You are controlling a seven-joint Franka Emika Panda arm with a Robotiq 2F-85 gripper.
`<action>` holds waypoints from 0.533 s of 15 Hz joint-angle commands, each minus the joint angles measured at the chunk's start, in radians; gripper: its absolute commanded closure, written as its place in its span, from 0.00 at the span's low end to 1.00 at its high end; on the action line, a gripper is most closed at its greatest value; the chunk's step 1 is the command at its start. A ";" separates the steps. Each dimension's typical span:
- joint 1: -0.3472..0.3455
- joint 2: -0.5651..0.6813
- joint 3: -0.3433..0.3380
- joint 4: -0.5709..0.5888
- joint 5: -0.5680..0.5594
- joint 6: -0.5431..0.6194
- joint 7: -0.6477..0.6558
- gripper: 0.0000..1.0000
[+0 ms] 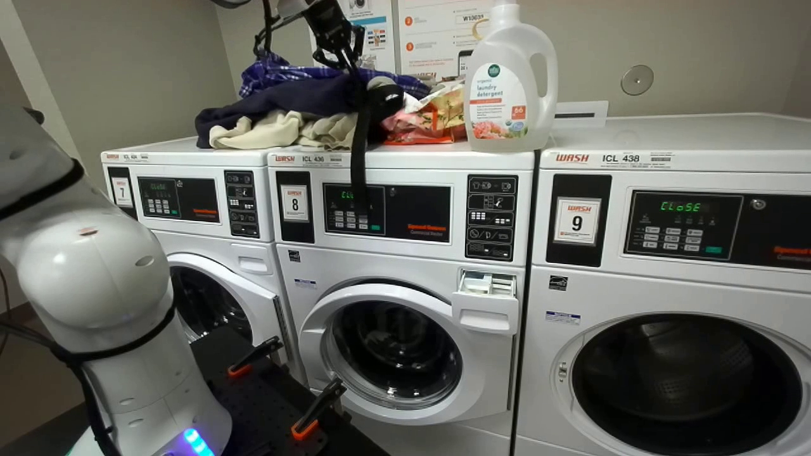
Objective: Move the black backpack strap upwards
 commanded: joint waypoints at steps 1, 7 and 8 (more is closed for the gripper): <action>0.037 0.107 -0.003 0.130 0.107 0.012 0.098 0.98; 0.040 0.232 -0.024 0.251 0.142 0.118 0.318 0.98; 0.040 0.252 -0.030 0.270 0.133 0.143 0.360 0.98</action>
